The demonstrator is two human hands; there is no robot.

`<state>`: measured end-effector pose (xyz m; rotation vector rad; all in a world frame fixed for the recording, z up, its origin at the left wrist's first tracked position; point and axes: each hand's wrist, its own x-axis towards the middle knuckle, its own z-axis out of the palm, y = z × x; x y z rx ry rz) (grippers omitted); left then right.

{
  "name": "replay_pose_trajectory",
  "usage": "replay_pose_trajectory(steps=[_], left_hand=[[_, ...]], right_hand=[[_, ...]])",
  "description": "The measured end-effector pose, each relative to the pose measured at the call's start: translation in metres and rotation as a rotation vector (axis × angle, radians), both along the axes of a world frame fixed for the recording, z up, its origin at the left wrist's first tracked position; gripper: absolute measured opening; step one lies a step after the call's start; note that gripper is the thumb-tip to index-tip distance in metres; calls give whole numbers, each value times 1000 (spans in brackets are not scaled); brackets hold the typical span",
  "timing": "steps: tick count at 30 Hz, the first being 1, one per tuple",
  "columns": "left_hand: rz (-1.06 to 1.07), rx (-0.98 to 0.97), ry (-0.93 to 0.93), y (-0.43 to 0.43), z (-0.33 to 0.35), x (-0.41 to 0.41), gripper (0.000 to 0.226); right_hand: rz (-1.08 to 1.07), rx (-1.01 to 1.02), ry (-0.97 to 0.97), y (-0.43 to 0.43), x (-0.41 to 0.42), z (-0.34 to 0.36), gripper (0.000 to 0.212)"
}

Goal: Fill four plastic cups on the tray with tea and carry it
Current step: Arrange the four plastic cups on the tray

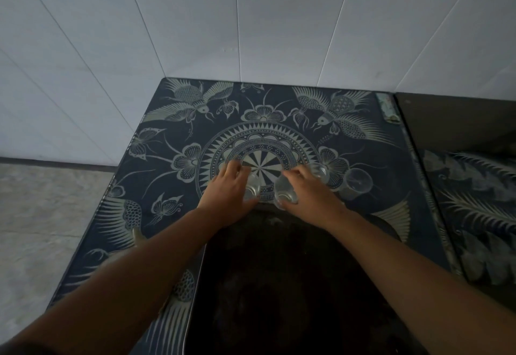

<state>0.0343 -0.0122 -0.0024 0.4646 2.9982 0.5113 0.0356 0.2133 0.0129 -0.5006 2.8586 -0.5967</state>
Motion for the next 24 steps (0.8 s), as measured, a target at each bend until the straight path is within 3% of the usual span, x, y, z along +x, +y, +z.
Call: replay_pose_trajectory(steps=[24], left_hand=[[-13, -24, -83, -1, -35, 77, 94]], right_hand=[[-32, -16, -71, 4, 73, -35, 80]])
